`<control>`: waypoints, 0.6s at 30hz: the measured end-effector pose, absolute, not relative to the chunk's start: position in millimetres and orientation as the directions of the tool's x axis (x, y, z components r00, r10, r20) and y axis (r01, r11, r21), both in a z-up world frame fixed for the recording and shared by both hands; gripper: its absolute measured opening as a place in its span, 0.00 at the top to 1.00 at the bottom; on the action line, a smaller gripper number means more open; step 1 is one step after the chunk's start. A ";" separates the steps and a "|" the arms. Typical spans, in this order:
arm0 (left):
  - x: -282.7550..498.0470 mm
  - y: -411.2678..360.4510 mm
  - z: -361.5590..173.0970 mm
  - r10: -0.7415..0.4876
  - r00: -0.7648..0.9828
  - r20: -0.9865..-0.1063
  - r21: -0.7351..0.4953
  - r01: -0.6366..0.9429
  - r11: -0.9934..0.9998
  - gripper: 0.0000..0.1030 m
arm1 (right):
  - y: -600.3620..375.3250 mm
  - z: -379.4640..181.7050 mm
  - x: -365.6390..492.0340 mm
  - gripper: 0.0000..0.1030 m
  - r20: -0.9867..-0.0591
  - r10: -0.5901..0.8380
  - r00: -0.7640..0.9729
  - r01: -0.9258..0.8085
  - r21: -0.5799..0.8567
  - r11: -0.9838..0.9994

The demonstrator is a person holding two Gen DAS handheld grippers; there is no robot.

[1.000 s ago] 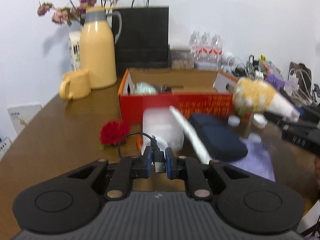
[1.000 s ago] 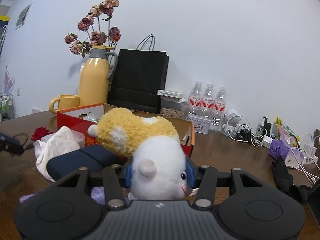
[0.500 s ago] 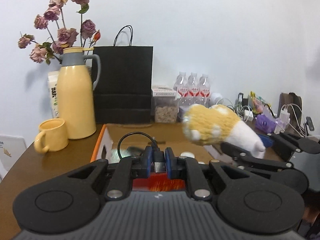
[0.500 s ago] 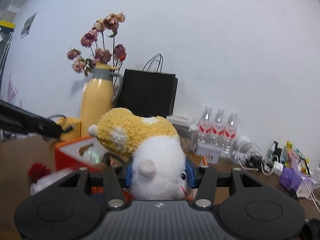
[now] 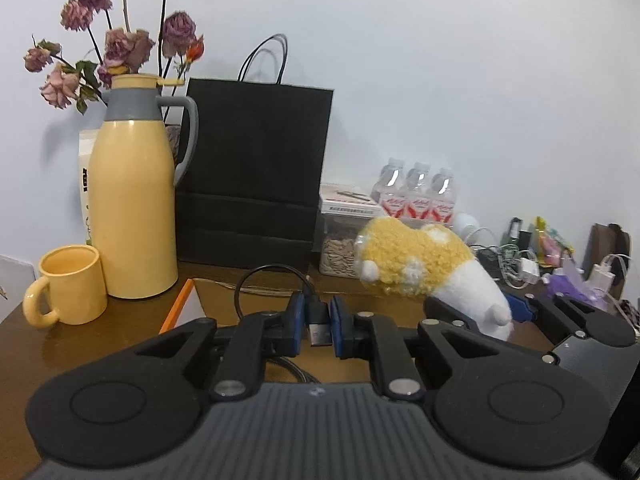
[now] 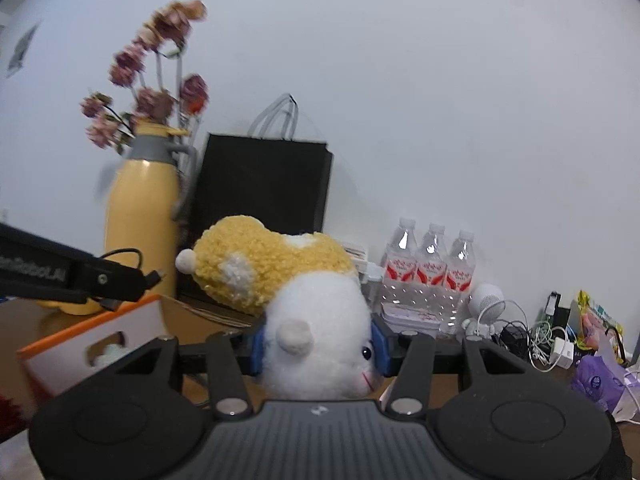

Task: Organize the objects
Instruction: 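Carry the sheep toy and black cable into the box and open both grippers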

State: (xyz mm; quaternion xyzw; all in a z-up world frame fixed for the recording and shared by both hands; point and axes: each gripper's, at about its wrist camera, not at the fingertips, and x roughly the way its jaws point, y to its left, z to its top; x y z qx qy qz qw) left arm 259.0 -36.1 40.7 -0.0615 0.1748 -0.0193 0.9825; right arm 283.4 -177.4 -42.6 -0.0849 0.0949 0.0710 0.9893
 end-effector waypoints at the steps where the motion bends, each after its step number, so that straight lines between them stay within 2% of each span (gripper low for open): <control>1: 267.9 -35.6 37.9 -0.053 0.936 -0.348 -0.128 0.008 0.992 0.86 | -179.0 -45.4 293.4 0.53 -0.213 0.112 0.971 -0.146 -0.150 0.978; 9: 308.9 -28.6 7.4 -0.022 0.902 -0.432 -0.143 -0.045 0.989 0.86 | -188.9 -74.4 323.2 0.53 -0.314 0.093 0.945 -0.142 -0.136 0.980; 16: 307.2 -29.0 6.5 -0.032 0.898 -0.440 -0.127 -0.027 0.992 0.84 | -188.6 -79.0 323.6 0.51 -0.341 0.105 0.934 -0.157 -0.127 0.979; 17: 306.5 -29.7 6.8 -0.022 0.896 -0.444 -0.121 -0.035 0.992 0.81 | -188.7 -78.7 323.4 0.49 -0.350 0.117 0.929 -0.168 -0.120 0.978; 18: 307.0 -30.5 7.5 -0.017 0.895 -0.445 -0.116 -0.039 0.992 0.68 | -189.1 -78.6 322.8 0.47 -0.356 0.130 0.925 -0.180 -0.110 0.978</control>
